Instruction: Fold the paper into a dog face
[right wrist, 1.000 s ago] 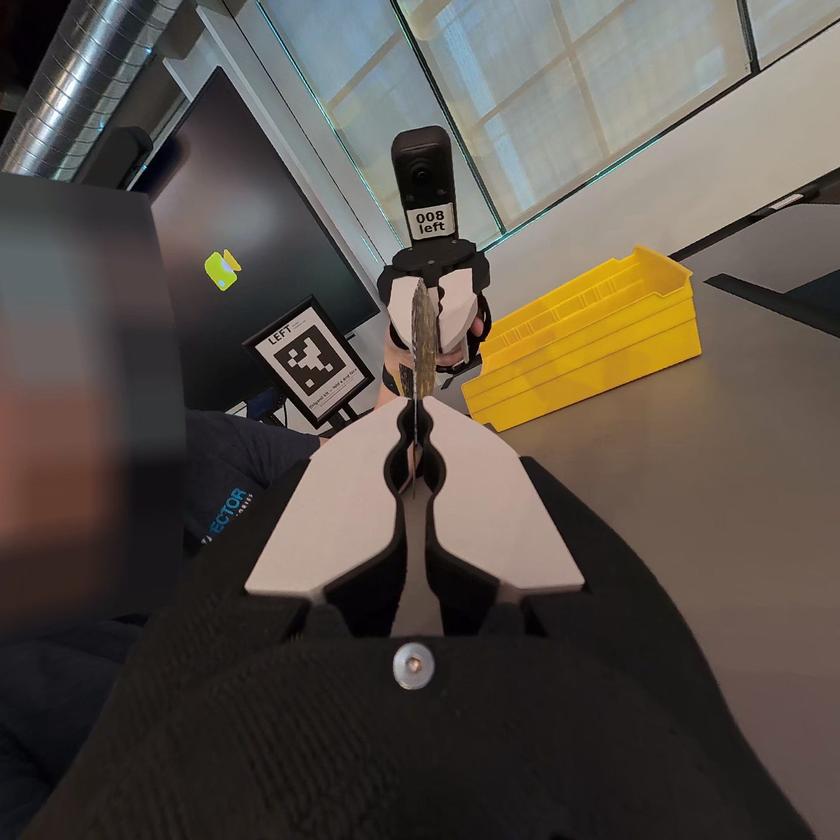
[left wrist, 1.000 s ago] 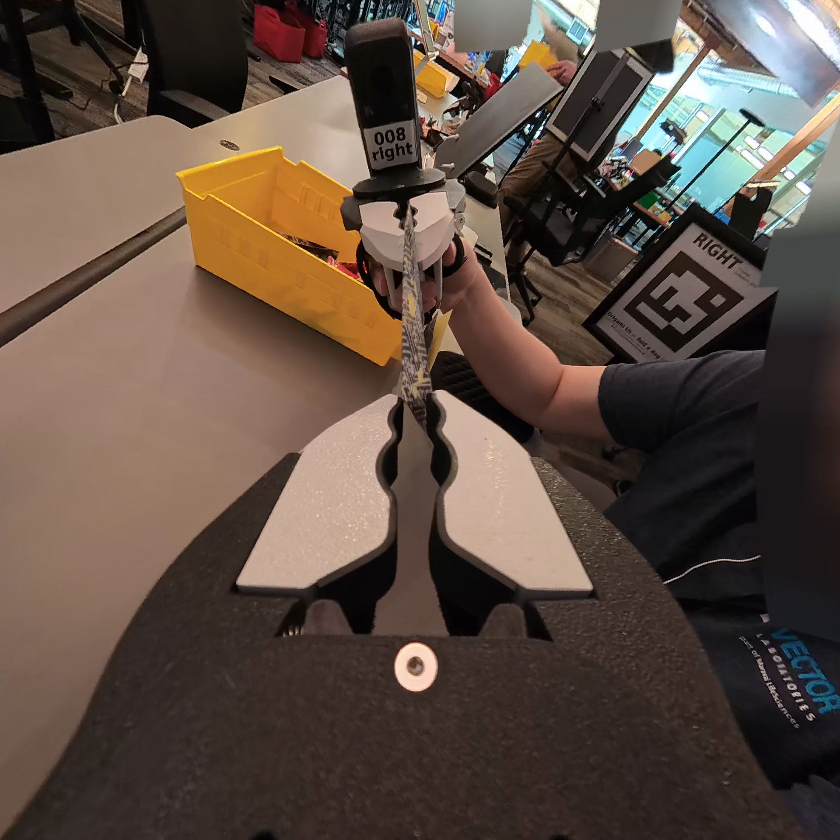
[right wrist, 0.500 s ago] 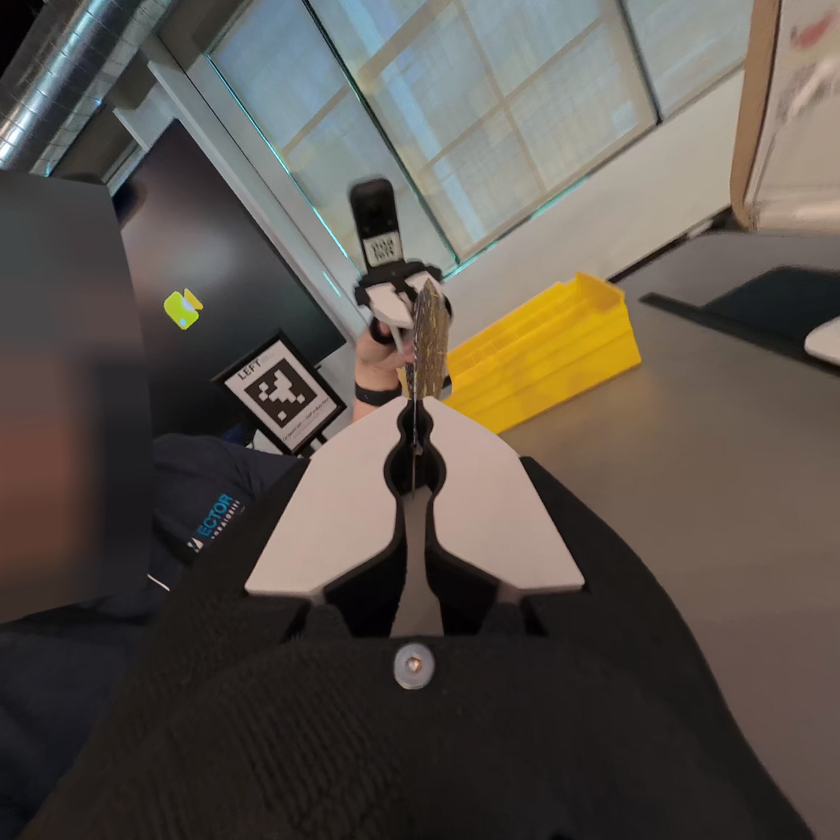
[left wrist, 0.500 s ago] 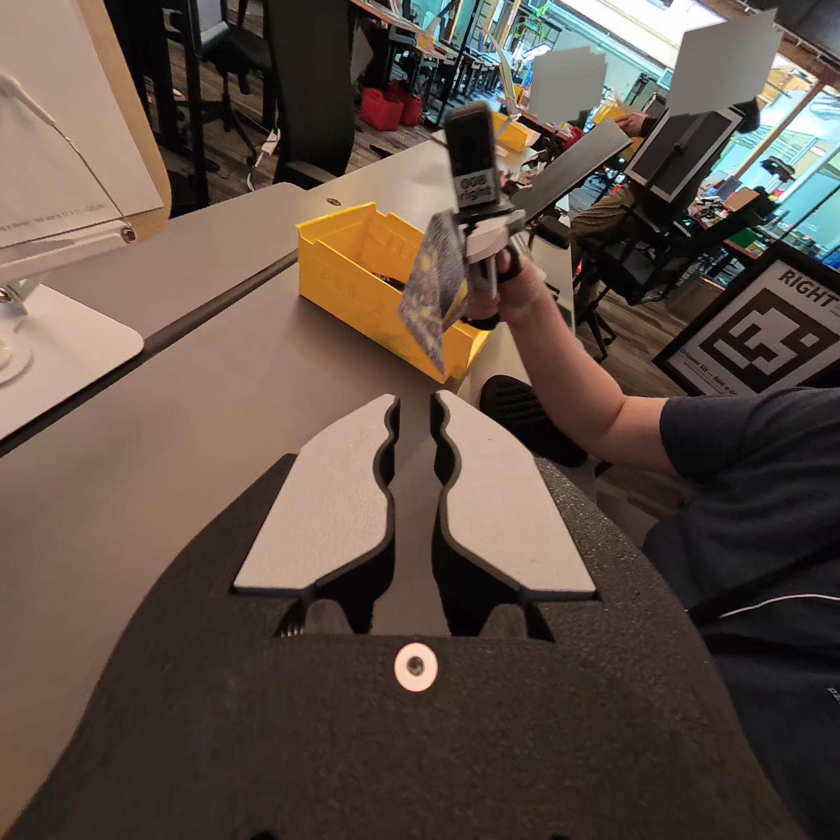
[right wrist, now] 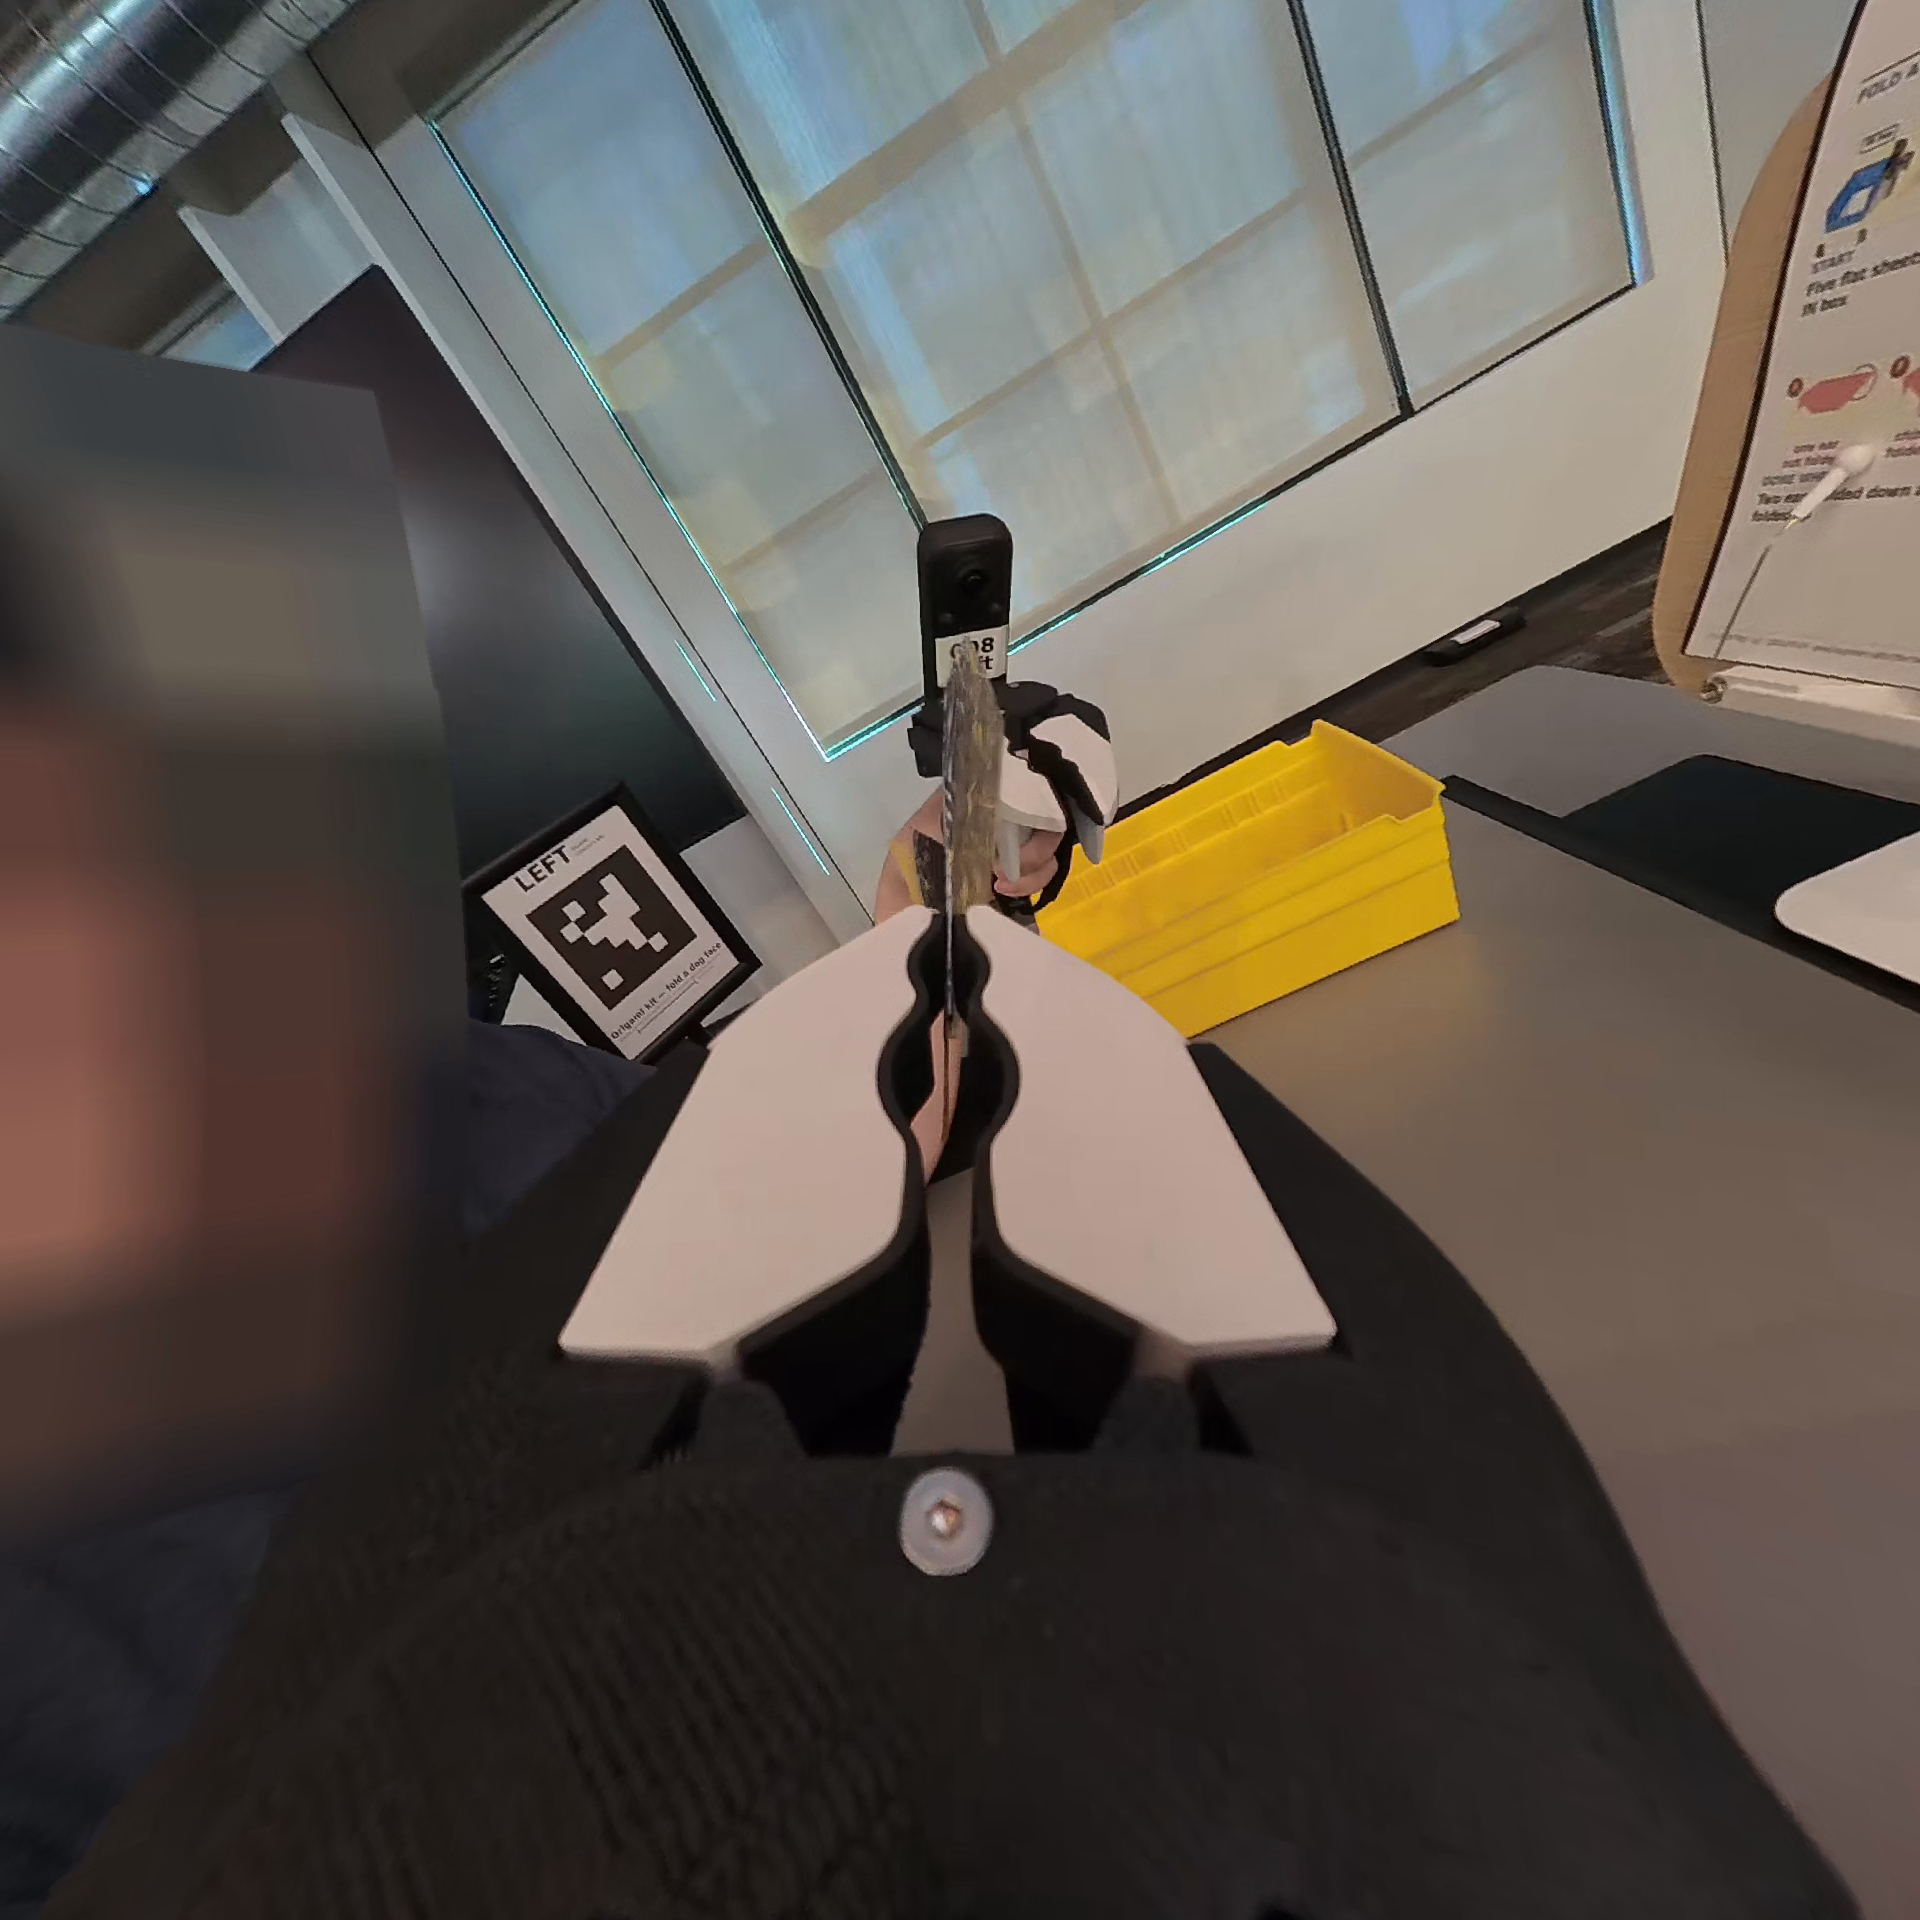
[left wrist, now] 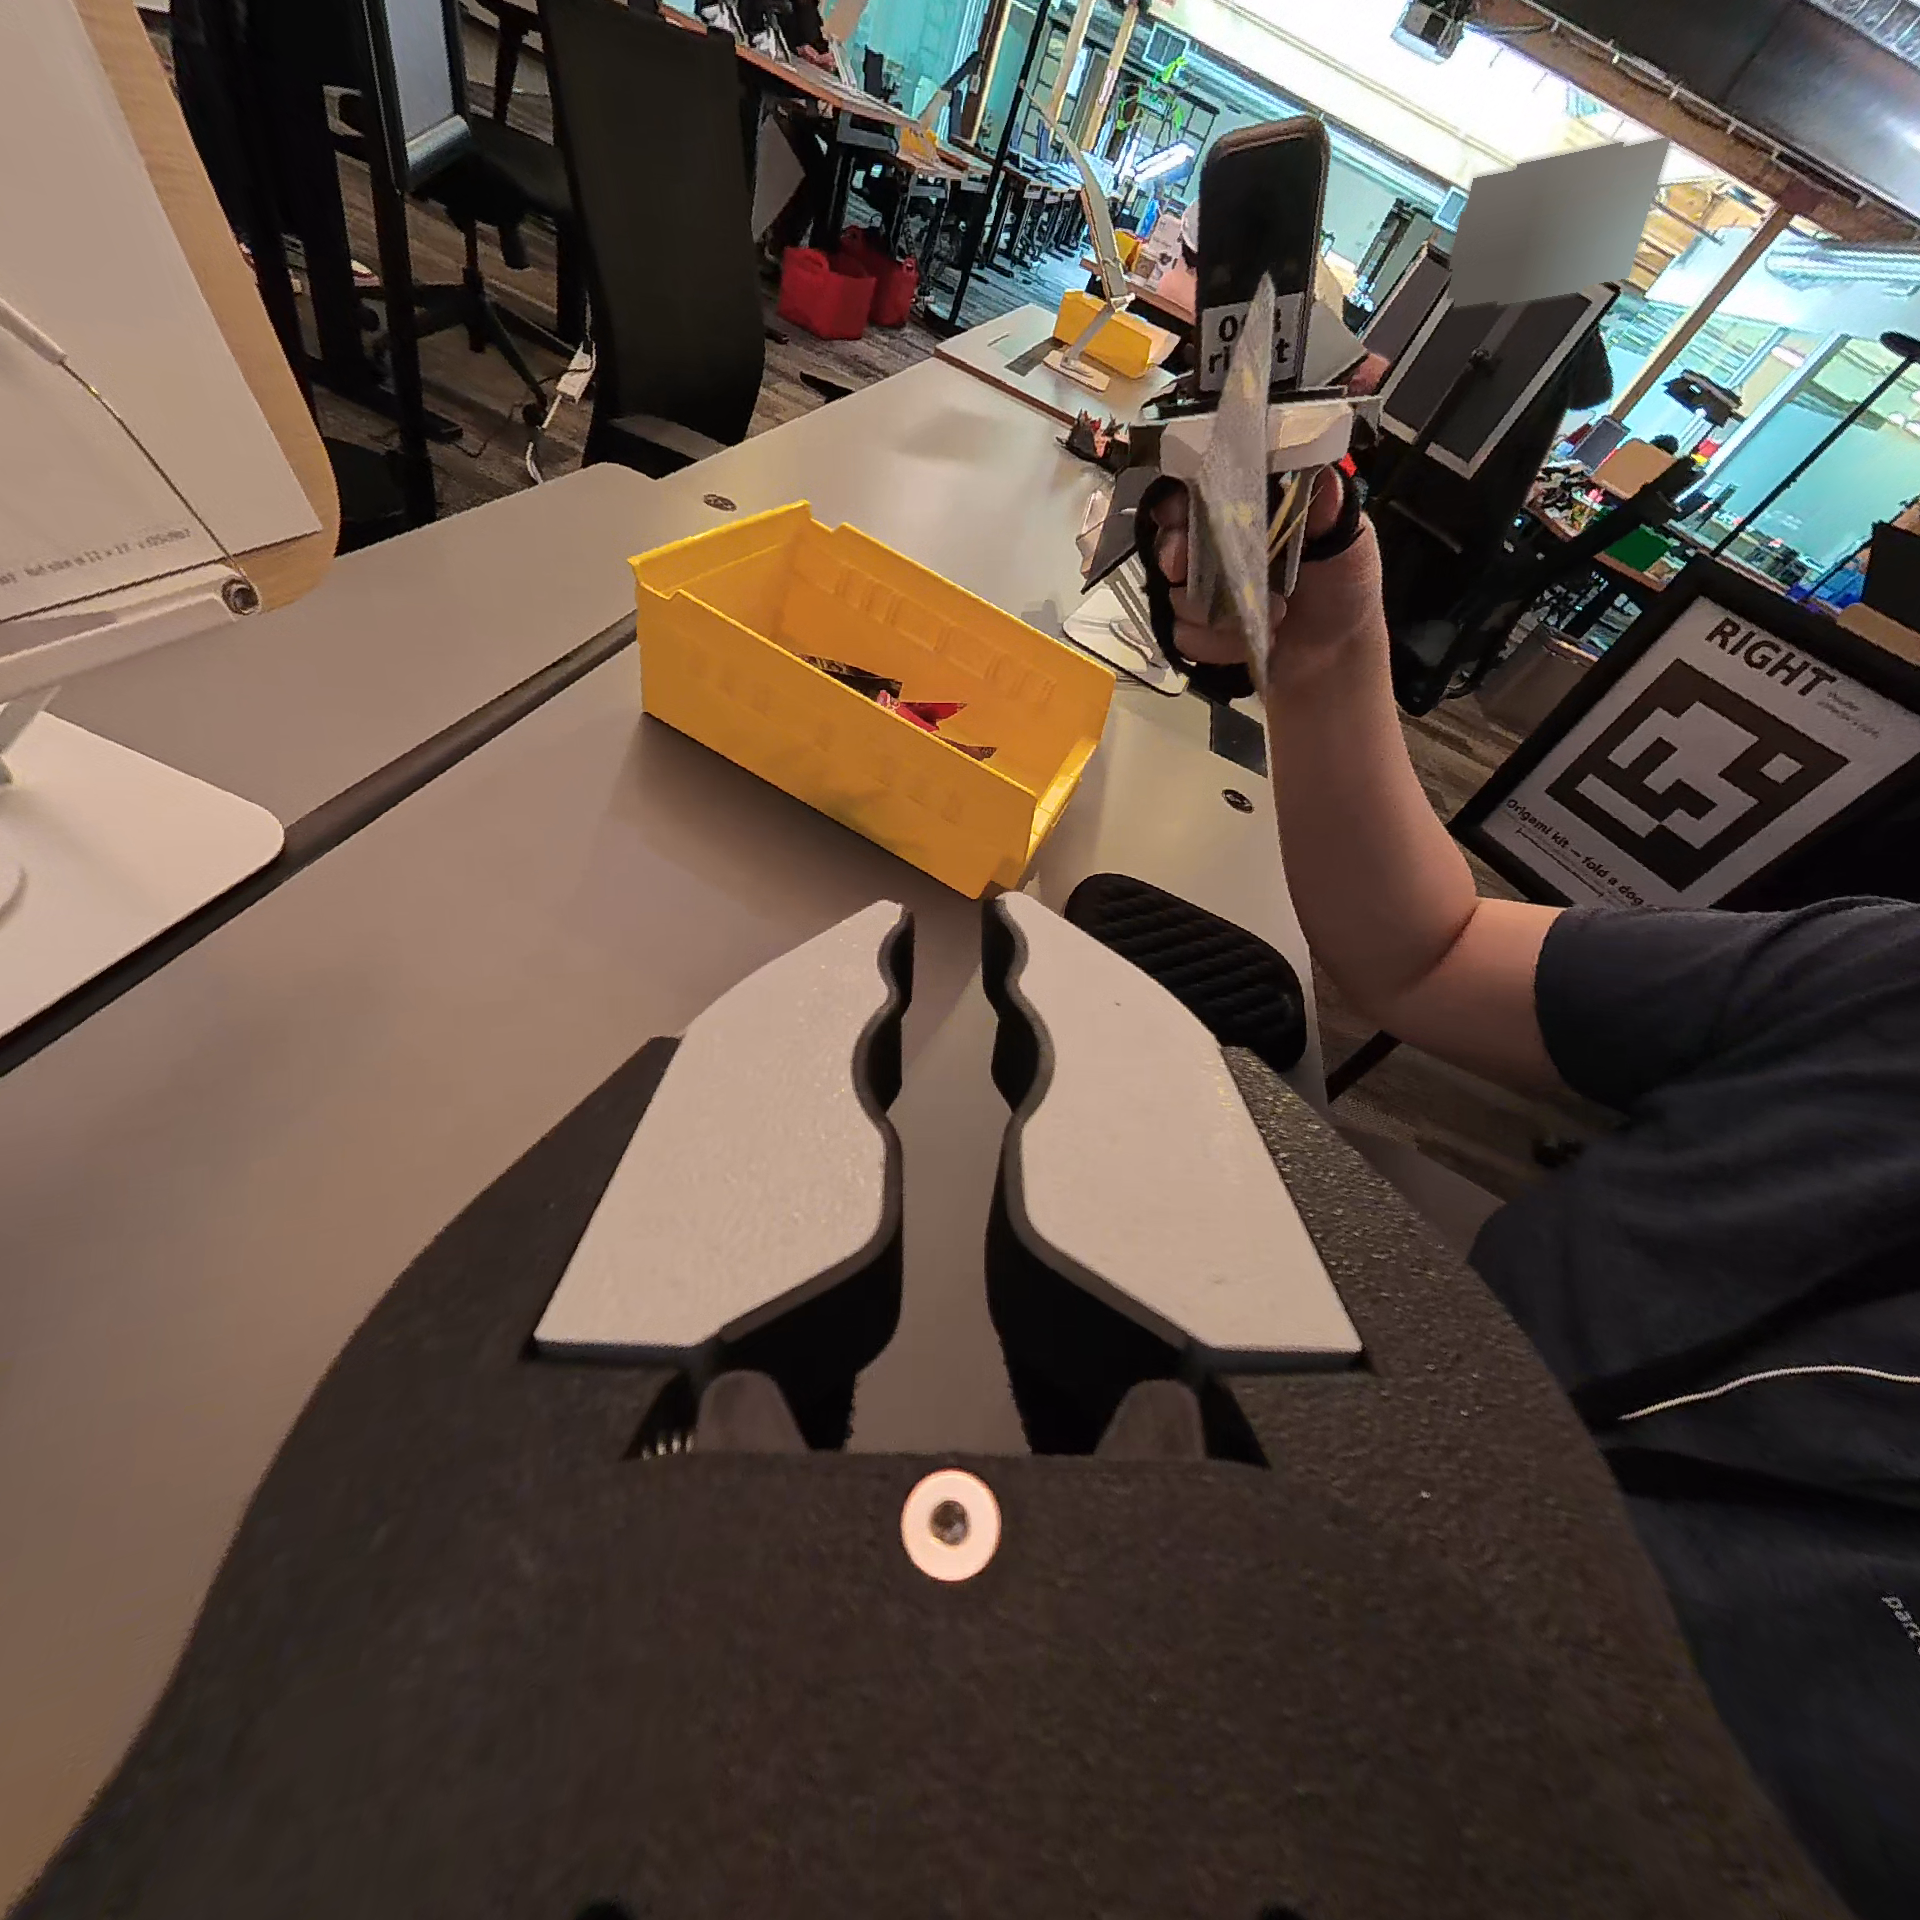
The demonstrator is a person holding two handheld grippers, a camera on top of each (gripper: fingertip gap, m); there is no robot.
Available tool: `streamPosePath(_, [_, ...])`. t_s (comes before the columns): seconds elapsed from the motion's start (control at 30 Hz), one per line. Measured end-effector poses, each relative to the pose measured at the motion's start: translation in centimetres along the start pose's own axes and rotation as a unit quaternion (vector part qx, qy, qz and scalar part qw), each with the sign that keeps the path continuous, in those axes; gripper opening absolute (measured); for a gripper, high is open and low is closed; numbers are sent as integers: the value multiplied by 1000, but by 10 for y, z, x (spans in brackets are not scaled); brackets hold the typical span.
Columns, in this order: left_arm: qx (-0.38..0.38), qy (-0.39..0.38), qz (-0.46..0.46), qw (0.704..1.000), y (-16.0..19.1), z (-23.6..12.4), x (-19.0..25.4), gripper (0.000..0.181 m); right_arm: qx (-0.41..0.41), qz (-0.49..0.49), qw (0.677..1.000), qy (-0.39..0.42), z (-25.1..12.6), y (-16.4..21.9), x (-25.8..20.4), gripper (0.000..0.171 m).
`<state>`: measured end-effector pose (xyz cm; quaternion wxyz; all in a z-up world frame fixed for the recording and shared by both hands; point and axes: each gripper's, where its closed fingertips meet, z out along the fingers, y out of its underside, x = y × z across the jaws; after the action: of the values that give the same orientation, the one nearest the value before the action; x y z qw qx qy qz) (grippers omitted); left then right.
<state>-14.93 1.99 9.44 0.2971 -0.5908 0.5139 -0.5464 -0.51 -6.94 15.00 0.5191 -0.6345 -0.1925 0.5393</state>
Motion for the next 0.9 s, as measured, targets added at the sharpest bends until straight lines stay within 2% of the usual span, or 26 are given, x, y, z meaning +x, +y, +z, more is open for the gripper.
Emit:
streamPosePath(0.67, [-7,0,2,1000,1,3,2,12,-11,5,1000,5,-3,7,1,1])
streamPosePath(0.9, [-12,-3,1,1000,3,5,0,12,-7,7,1000,17,-16,6,3,1])
